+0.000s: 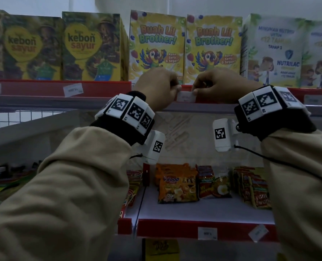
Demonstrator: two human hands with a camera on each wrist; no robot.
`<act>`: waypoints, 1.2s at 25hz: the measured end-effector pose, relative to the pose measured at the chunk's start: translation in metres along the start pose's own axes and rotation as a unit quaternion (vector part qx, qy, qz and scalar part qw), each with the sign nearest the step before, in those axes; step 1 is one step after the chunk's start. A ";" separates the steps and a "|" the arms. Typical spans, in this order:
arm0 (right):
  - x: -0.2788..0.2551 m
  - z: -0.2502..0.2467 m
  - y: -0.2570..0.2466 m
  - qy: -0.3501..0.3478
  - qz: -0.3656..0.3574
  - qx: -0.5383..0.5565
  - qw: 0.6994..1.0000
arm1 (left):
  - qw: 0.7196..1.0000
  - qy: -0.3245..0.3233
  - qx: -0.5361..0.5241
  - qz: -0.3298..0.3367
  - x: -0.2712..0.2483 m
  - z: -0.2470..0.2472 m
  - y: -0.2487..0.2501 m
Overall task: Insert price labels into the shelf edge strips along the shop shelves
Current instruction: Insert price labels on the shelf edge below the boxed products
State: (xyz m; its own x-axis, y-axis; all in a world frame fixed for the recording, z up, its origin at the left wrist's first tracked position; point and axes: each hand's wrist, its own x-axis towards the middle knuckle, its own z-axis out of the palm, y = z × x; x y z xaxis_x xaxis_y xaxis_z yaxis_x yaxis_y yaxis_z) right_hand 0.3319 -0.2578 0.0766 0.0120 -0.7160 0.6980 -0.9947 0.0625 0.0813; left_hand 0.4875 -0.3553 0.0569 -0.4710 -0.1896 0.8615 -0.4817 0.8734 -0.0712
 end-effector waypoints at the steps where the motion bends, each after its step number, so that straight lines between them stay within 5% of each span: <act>1: -0.001 0.000 -0.001 0.003 0.005 0.002 1.000 | 1.000 -0.003 -0.003 -0.001 0.000 0.000 0.000; 7: -0.007 0.003 -0.007 0.025 0.034 0.013 0.999 | 0.999 -0.032 -0.002 0.007 0.006 -0.001 -0.002; 17: -0.016 0.030 -0.009 0.197 0.036 0.033 0.979 | 0.994 0.089 -0.063 -0.008 -0.002 0.022 -0.011; 21: -0.018 0.048 -0.005 0.276 0.070 0.025 0.958 | 0.992 0.127 0.000 -0.022 -0.012 0.028 -0.011; 25: -0.019 0.061 -0.006 0.330 0.052 0.065 0.940 | 0.993 0.118 -0.013 -0.014 -0.021 0.022 -0.022; 30: -0.021 0.074 -0.026 0.354 0.123 0.025 0.927 | 0.993 0.119 -0.001 0.003 -0.038 0.016 -0.033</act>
State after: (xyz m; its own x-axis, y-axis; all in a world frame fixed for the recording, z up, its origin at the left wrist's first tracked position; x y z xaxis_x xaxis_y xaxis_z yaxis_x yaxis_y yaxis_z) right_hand 0.3500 -0.2959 0.0072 -0.1692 -0.0485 0.9844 -0.9795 0.1188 -0.1625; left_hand 0.5095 -0.3845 0.0182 -0.2851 -0.0739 0.9556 -0.4790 0.8746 -0.0753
